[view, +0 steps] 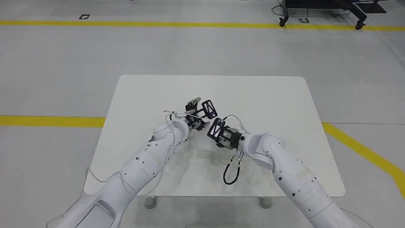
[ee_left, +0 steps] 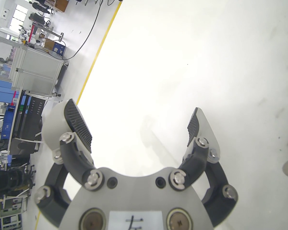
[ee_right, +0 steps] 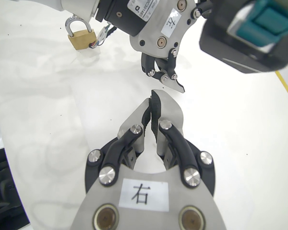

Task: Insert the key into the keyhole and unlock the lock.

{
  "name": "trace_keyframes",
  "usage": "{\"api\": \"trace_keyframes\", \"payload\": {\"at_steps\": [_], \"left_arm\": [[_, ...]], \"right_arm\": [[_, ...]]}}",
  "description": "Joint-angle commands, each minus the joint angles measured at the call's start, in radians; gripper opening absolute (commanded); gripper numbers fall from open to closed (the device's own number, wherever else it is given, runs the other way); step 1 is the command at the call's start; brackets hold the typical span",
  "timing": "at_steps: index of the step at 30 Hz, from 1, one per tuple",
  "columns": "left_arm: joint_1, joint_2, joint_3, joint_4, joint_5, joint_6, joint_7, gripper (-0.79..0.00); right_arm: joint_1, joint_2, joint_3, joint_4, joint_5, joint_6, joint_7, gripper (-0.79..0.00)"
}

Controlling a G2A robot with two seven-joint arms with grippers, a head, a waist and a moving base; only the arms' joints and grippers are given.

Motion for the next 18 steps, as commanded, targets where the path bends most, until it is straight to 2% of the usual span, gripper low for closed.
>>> {"api": "trace_keyframes", "payload": {"at_steps": [1,7,13,18], "left_arm": [[-0.004,-0.003,0.004,0.011,0.009,-0.001,0.007,0.0],[-0.004,-0.011,0.009,0.012,0.026,-0.003,0.016,0.0],[-0.002,-0.02,-0.057,-0.01,-0.05,0.145,0.023,0.0],[0.016,-0.007,-0.098,-0.057,-0.052,0.1,0.032,0.0]], "right_arm": [[-0.005,0.002,0.014,0.001,0.009,0.007,-0.007,-0.785],[-0.013,0.005,0.049,0.013,0.042,0.05,-0.031,-0.785],[0.007,0.001,0.036,0.029,0.053,0.058,0.013,-0.785],[0.048,-0.012,0.01,0.096,0.091,0.089,0.054,-0.785]]}}
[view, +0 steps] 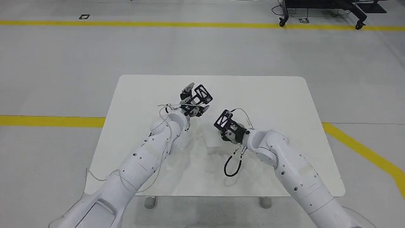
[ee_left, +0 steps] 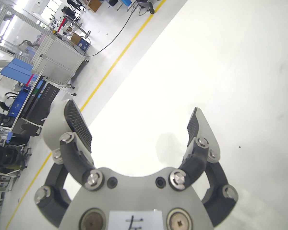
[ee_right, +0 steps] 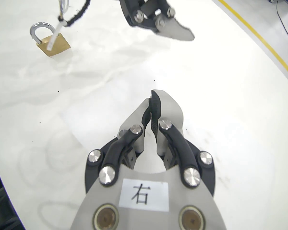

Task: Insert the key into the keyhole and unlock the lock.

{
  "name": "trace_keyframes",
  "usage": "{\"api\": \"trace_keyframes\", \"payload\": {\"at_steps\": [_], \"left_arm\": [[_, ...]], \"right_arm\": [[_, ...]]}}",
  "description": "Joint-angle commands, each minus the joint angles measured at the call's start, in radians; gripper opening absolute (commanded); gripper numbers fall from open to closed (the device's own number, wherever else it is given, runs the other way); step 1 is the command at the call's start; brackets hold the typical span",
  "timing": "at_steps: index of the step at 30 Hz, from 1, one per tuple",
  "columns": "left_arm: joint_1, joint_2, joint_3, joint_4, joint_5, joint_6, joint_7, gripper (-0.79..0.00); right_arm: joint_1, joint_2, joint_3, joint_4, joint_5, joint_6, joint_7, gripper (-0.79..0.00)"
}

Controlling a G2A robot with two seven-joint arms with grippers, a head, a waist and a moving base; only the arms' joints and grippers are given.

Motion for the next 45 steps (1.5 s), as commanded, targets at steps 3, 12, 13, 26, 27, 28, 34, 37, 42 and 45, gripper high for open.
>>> {"api": "trace_keyframes", "payload": {"at_steps": [3,12,13,26,27,28,34,37,42,45], "left_arm": [[0.028,0.013,-0.004,-0.034,0.04,-0.094,-0.026,0.0],[0.045,0.019,-0.017,-0.03,0.056,-0.178,-0.082,0.0],[0.045,0.018,-0.015,-0.029,0.059,-0.179,-0.081,0.0],[0.045,-0.003,0.028,0.017,0.102,-0.159,-0.065,0.0],[0.045,-0.004,0.028,0.02,0.103,-0.158,-0.064,0.0],[0.045,-0.005,0.027,0.021,0.103,-0.157,-0.064,0.0],[0.051,-0.003,-0.004,-0.006,0.098,-0.117,-0.07,0.0],[0.053,0.003,-0.039,-0.039,0.092,-0.089,-0.066,0.0],[0.08,0.029,-0.139,-0.16,0.102,-0.048,-0.063,0.0],[0.132,0.055,-0.238,-0.28,0.111,-0.045,-0.077,0.0]], "right_arm": [[0.037,-0.012,-0.023,0.06,0.031,0.028,0.008,-0.785],[0.026,-0.011,-0.009,0.081,0.031,0.026,-0.058,-0.785],[0.019,-0.009,-0.003,0.076,0.035,0.022,-0.069,-0.785],[-0.008,-0.004,0.03,0.036,0.083,0.016,-0.111,-0.785],[-0.007,-0.005,0.03,0.041,0.091,0.023,-0.114,-0.785],[-0.006,-0.006,0.029,0.045,0.097,0.025,-0.117,-0.785],[-0.001,-0.008,0.041,0.056,0.115,0.058,-0.135,-0.785],[-0.031,0.001,0.083,0.017,0.118,0.071,-0.156,-0.785],[-0.131,0.028,0.188,-0.123,0.137,0.013,-0.174,-0.785],[-0.189,0.041,0.236,-0.221,0.127,0.006,-0.164,-0.785]]}}
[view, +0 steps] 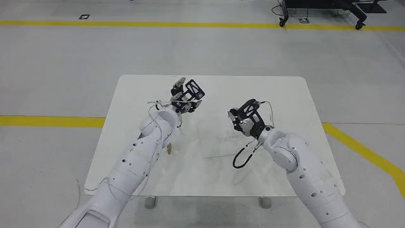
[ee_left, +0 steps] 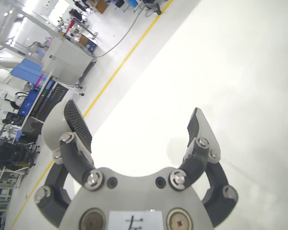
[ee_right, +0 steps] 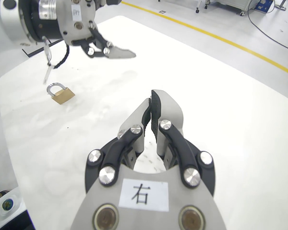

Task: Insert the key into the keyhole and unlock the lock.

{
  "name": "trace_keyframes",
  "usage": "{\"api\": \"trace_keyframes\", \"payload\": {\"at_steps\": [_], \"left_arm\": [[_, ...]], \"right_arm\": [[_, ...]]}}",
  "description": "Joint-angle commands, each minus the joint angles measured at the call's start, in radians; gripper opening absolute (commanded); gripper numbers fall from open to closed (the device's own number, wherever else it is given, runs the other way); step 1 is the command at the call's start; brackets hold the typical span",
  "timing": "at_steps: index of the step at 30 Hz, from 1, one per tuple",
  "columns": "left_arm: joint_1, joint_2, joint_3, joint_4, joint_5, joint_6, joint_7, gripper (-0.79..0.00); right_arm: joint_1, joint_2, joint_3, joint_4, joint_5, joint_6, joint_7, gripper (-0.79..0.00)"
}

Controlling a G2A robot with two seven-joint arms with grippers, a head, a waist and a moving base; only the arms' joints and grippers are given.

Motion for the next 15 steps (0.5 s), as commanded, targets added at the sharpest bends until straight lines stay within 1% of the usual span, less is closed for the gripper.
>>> {"api": "trace_keyframes", "payload": {"at_steps": [1,11,13,15], "left_arm": [[0.041,0.016,-0.068,-0.083,0.002,0.009,-0.008,0.0],[0.041,0.016,-0.068,-0.083,0.002,0.009,-0.008,0.0],[0.041,0.016,-0.068,-0.083,0.002,0.009,-0.008,0.0],[0.041,0.016,-0.068,-0.083,0.002,0.009,-0.008,0.0]], "right_arm": [[-0.01,0.002,0.008,-0.019,-0.003,0.001,0.001,-0.785],[-0.01,0.002,0.008,-0.019,-0.003,0.001,0.001,-0.785],[-0.015,-0.005,-0.008,-0.012,0.082,-0.007,-0.026,-0.785],[-0.008,-0.013,-0.023,0.021,0.239,-0.061,-0.067,-0.785]]}}
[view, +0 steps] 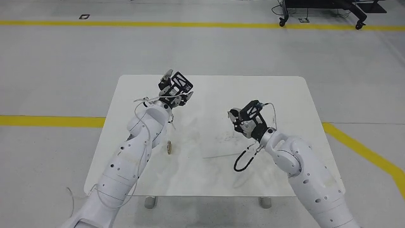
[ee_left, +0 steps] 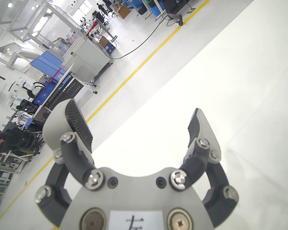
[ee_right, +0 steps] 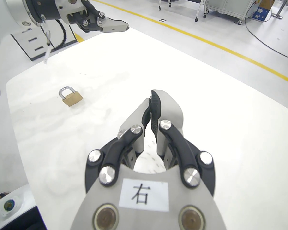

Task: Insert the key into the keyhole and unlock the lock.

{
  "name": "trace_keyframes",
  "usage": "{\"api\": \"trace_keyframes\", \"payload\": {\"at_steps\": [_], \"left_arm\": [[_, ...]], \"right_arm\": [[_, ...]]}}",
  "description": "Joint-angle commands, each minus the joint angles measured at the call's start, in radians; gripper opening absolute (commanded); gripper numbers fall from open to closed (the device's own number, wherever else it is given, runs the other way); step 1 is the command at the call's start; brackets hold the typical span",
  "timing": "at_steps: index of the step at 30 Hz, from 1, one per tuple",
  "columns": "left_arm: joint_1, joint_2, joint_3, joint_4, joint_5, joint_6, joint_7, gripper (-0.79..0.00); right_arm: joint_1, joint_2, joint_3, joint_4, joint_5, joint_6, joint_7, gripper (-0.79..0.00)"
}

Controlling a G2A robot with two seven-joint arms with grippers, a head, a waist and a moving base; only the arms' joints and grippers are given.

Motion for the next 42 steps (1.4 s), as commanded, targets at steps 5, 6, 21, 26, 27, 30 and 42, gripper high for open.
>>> {"api": "trace_keyframes", "payload": {"at_steps": [5,6,21,26,27,30,42], "left_arm": [[0.0,0.0,0.0,0.0,0.0,0.0,0.0,0.0],[0.0,0.0,0.0,0.0,0.0,0.0,0.0,0.0],[0.011,0.004,-0.08,0.007,-0.208,-0.087,0.095,0.0],[-0.006,0.016,-0.223,0.125,-0.645,-0.406,0.159,0.0],[-0.014,0.018,-0.243,0.164,-0.749,-0.491,0.152,0.0],[-0.065,0.02,-0.25,0.315,-1.061,-0.762,0.039,0.0],[-0.225,0.017,0.043,0.488,-2.006,-0.859,-0.594,0.0]], "right_arm": [[0.043,-0.033,-0.055,0.15,0.708,-0.087,0.001,-0.785],[0.055,-0.036,-0.064,0.169,0.801,-0.103,0.052,-0.785],[0.073,-0.033,-0.053,0.206,0.941,-0.154,0.155,-0.785],[0.056,-0.039,-0.066,0.193,0.988,-0.167,0.129,-0.785],[0.05,-0.041,-0.073,0.198,1.01,-0.181,0.121,-0.785],[0.038,-0.054,-0.108,0.228,1.089,-0.216,0.08,-0.785],[0.026,-0.081,-0.189,0.279,1.174,-0.297,0.027,-0.785]]}}
